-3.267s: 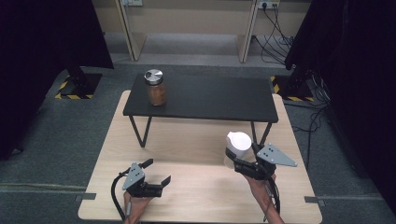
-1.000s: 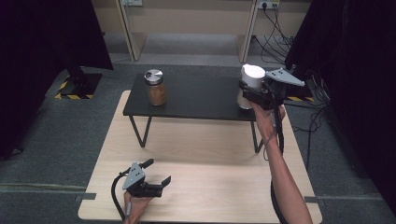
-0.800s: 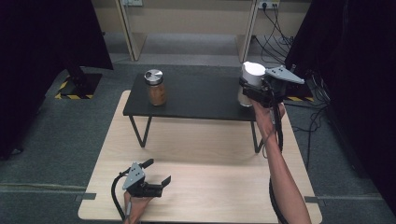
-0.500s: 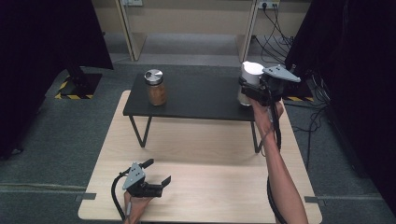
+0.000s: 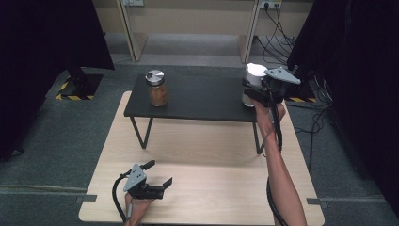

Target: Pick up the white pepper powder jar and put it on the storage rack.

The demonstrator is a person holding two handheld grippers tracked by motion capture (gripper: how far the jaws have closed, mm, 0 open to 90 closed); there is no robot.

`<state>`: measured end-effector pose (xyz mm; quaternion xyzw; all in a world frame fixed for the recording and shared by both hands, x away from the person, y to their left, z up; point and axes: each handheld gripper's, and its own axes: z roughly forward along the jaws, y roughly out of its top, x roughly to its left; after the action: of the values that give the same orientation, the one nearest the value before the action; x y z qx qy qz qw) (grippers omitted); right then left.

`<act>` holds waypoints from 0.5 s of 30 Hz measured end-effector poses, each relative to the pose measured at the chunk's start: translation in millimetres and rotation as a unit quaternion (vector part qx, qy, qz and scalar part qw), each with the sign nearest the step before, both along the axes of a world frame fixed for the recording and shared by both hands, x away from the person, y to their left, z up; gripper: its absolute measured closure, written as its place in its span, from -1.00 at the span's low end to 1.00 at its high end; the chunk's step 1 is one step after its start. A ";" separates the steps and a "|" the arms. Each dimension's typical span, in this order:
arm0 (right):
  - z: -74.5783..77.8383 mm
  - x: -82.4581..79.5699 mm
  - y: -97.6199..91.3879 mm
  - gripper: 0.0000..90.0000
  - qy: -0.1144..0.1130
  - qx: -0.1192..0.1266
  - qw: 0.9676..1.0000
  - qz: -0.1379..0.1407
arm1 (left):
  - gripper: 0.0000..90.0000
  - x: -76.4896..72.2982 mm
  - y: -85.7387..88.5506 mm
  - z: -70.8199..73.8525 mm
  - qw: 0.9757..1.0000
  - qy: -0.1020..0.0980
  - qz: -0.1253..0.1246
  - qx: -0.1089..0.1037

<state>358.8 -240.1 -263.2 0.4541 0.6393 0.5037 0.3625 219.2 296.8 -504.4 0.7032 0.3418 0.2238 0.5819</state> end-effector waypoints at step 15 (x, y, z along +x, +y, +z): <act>-0.5 -1.9 -10.6 -1.00 -0.005 -0.008 1.000 0.024 | -0.98 0.3 -0.2 0.2 1.000 0.000 -0.001 0.001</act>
<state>356.9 -250.6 -263.6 0.4331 0.6520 0.5095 0.3574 219.5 296.6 -504.3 0.7041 0.3409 0.2240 0.5812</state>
